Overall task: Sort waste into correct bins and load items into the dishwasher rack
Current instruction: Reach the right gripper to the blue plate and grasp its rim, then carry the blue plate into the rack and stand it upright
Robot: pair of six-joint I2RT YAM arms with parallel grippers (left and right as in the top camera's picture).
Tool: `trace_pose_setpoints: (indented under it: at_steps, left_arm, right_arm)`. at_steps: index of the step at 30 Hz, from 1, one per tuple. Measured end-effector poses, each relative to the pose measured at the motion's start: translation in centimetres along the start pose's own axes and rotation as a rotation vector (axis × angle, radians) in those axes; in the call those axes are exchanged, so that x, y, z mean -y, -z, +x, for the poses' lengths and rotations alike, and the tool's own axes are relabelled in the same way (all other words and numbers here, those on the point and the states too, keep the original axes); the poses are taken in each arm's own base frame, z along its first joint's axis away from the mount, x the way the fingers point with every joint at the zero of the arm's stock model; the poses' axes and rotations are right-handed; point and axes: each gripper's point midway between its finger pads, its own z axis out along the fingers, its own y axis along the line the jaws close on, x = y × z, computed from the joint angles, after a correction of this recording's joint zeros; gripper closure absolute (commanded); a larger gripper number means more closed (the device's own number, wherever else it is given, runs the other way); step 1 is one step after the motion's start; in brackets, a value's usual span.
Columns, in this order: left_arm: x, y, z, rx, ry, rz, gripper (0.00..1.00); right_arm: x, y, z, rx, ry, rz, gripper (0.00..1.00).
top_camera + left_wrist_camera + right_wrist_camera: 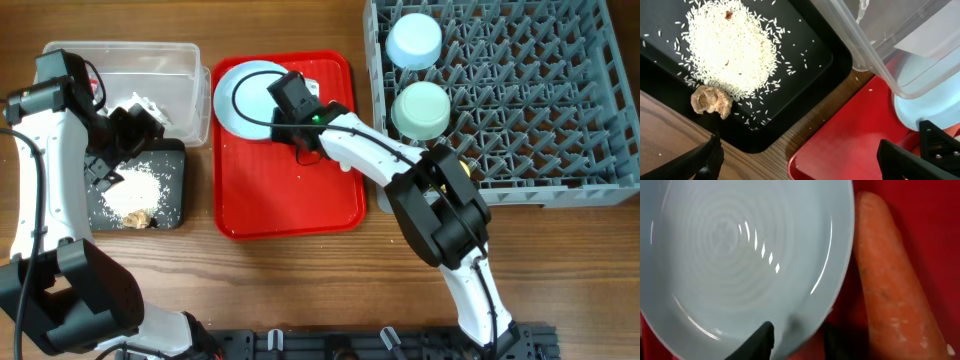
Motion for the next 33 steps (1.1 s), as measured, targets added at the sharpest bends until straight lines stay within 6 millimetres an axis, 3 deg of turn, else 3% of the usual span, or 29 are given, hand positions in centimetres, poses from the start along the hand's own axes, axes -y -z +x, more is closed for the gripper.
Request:
trace_pose_setpoints:
  at_steps: [5, 8, 11, 16, 19, 23, 24, 25, 30, 33]
  left_arm:
    - [0.0, 0.0, 0.0, -0.001, 0.000, -0.001, 0.00]
    - [0.0, 0.0, 0.0, -0.001, 0.000, -0.001, 0.00]
    - [0.0, 0.0, 0.0, -0.001, 0.000, -0.001, 0.00]
    - [0.0, 0.0, 0.0, -0.001, 0.000, -0.001, 0.00]
    - [0.0, 0.0, 0.0, -0.001, 0.000, -0.001, 0.00]
    - [0.0, 0.0, 0.0, -0.001, 0.000, -0.001, 0.00]
    - [0.0, 0.0, 0.0, -0.001, 0.000, -0.001, 0.00]
    - [0.0, 0.0, 0.0, -0.001, 0.000, -0.001, 0.00]
    - [0.0, 0.0, 0.0, -0.001, 0.000, -0.001, 0.00]
    - [0.0, 0.0, 0.0, 0.000, 0.000, -0.001, 0.00]
  right_arm:
    - [1.4, 0.5, 0.9, -0.058, 0.076, 0.059, 0.72]
    - [2.7, 1.3, 2.0, -0.126, 0.131, 0.102, 0.91]
    - [3.3, 1.8, 2.7, -0.194, 0.155, 0.082, 0.96]
    - [4.3, 3.4, 4.1, -0.289, 0.195, 0.073, 0.96]
    - [4.3, 5.3, 3.5, -0.282, 0.237, 0.052, 0.96]
    - [1.2, 13.0, -0.5, -0.120, 0.312, -0.043, 0.96]
    - [-0.2, 18.9, -3.1, 0.018, 0.335, -0.087, 0.96]
    - [-0.2, 22.3, -4.7, 0.109, 0.333, -0.089, 0.96]
    - [13.1, 32.5, -14.2, 0.531, 0.134, 0.479, 0.96]
    - [19.3, 38.0, -17.1, 0.709, 0.027, 0.792, 0.96]
